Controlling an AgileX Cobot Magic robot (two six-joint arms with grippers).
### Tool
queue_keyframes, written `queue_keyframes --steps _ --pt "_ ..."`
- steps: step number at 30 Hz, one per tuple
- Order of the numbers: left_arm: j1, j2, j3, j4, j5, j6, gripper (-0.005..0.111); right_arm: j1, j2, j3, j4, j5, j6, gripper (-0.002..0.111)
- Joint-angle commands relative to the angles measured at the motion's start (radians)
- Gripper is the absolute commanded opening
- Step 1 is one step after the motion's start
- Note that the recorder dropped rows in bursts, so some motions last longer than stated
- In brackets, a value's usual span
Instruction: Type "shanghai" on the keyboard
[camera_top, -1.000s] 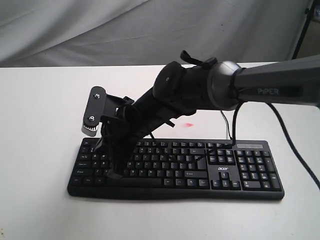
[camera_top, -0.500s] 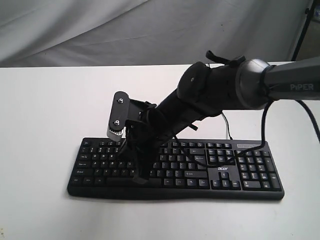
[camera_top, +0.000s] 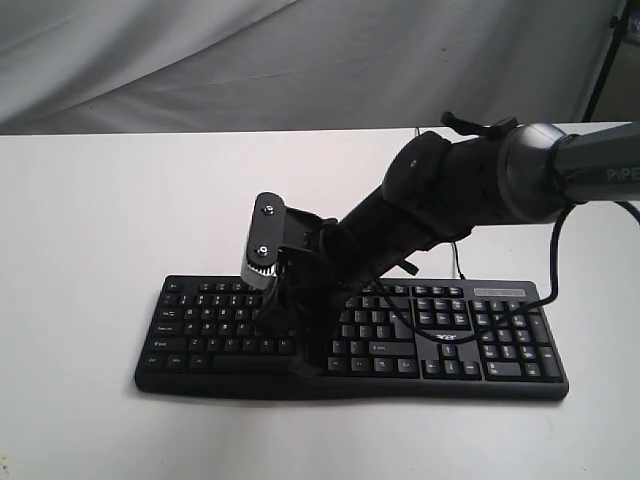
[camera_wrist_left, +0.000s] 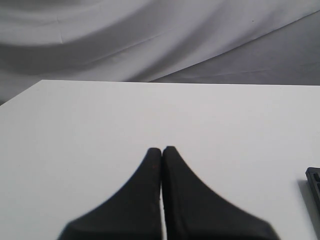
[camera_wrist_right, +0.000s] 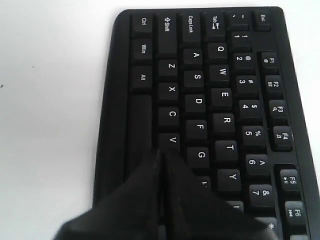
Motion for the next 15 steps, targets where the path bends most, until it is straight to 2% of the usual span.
queue_keyframes --steps 1,15 --pt "-0.004 -0.005 0.005 -0.001 -0.006 -0.002 0.001 -0.012 -0.007 0.017 0.009 -0.007 -0.018 0.000" --pt "-0.004 -0.005 0.005 -0.001 -0.006 -0.002 0.001 -0.021 0.014 0.025 0.008 -0.011 -0.030 0.000"
